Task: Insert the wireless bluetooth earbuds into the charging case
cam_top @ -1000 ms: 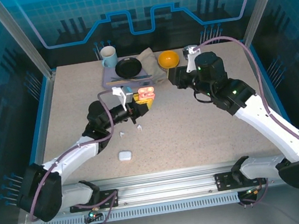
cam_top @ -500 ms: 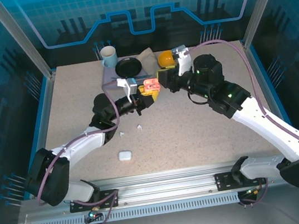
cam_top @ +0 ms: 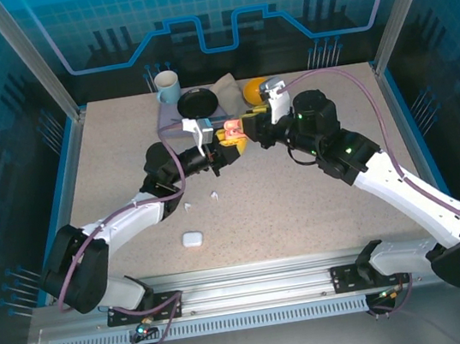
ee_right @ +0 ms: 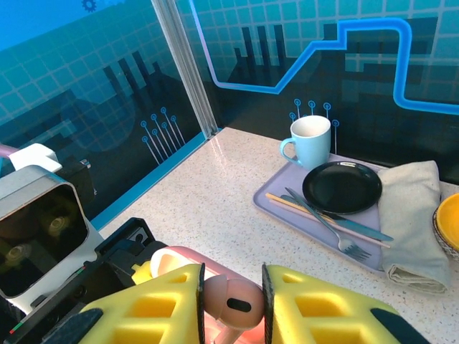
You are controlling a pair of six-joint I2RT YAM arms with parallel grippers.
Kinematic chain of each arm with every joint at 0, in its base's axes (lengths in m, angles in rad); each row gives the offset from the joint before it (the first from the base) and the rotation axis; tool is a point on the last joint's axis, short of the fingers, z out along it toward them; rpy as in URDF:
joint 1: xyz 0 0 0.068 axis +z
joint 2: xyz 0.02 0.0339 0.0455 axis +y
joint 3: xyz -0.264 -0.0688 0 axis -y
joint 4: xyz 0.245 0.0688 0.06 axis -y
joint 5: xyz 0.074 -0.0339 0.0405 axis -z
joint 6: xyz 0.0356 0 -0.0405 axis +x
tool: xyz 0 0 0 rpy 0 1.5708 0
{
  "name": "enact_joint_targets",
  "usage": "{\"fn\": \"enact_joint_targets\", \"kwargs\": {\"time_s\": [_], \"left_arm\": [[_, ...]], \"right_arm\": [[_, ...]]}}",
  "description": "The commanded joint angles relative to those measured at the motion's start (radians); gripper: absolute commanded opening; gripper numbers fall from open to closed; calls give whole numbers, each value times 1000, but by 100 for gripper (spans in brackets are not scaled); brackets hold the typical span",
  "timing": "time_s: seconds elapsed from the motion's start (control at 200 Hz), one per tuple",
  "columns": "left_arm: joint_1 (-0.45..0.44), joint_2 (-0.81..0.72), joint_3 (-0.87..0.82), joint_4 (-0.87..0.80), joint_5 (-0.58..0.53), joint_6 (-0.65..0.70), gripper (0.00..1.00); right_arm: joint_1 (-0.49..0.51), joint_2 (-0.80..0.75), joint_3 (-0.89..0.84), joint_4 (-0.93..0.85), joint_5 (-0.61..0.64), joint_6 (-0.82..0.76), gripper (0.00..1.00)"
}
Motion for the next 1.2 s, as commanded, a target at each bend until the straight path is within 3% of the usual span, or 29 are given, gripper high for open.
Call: {"fn": "enact_joint_targets", "kwargs": {"time_s": [0.0,1.196], "left_arm": [[-8,3,42,30,28,-7,0],[-7,8,59,14,4,3,0]], "right_arm": [[11,-16,-9,31,25,-38,25],[29,-13,-47,11,40,-76,22]]}}
